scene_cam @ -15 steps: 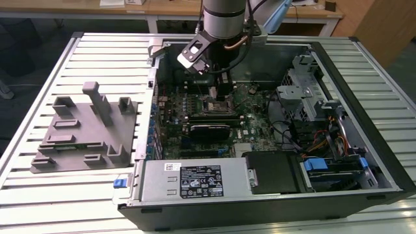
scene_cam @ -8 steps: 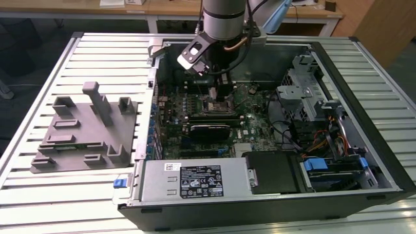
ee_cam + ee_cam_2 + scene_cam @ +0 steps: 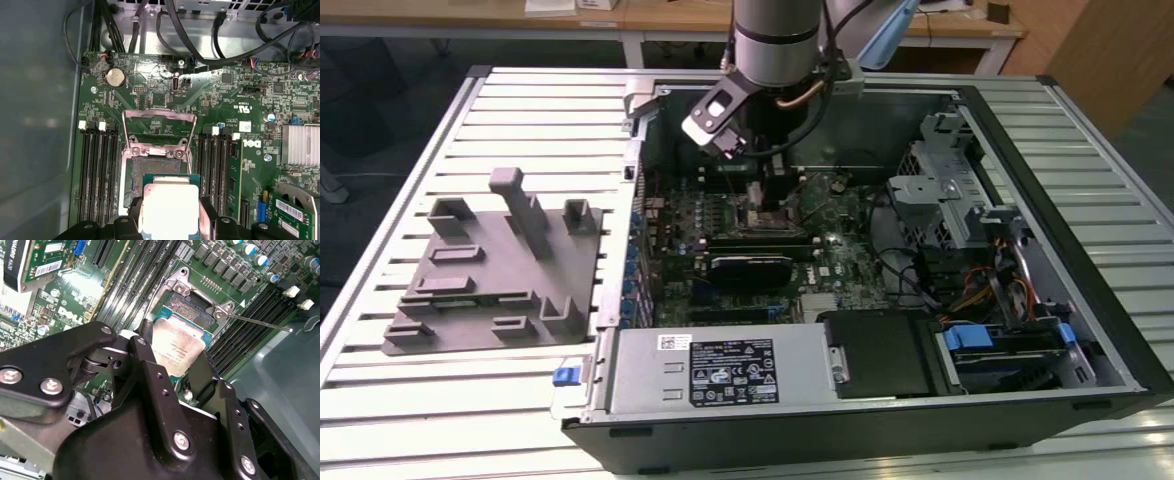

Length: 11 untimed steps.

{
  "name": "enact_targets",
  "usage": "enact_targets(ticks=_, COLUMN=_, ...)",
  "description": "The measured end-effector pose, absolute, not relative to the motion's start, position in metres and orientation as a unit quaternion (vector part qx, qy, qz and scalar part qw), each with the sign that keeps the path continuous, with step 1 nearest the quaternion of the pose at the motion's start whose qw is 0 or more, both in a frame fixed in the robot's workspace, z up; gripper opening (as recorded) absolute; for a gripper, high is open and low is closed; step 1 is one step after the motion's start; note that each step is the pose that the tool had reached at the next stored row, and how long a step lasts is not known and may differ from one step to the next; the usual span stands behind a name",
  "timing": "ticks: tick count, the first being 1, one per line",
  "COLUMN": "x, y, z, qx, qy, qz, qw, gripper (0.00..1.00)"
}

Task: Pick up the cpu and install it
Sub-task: 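Place the cpu into insertion slot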

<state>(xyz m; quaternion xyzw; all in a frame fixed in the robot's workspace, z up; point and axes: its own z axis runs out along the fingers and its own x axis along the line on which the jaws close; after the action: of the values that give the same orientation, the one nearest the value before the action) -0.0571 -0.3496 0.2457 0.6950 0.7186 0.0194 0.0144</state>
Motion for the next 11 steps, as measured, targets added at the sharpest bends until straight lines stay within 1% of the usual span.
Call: enact_targets(ticks=11, x=-0.057, y=-0.345, z=0.232, qx=0.695, qy=0.719, qz=0.019, qw=0.015, gripper=0.53)
